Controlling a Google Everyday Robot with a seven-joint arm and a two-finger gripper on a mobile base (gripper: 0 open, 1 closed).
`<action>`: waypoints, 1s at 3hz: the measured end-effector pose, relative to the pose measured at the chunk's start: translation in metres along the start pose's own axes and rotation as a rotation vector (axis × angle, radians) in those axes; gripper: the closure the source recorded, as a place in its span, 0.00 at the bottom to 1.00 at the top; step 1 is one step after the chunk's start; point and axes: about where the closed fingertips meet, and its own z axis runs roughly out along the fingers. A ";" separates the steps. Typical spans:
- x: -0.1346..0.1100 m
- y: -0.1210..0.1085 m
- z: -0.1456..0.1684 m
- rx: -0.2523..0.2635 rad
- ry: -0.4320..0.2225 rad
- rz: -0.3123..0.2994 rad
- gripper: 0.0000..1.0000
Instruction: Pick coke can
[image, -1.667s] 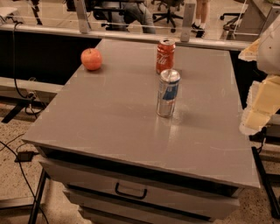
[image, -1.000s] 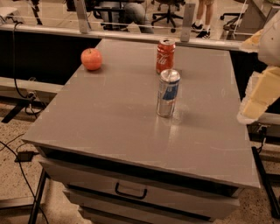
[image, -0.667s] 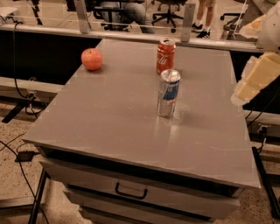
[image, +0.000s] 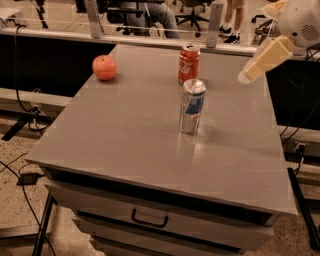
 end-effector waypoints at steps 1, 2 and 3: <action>-0.005 -0.025 0.024 0.016 -0.084 0.036 0.00; -0.006 -0.037 0.053 0.023 -0.195 0.135 0.00; -0.014 -0.048 0.085 0.052 -0.320 0.227 0.00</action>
Offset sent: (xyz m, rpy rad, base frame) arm 0.1080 0.0224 -0.0226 0.5080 -0.0948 -0.0940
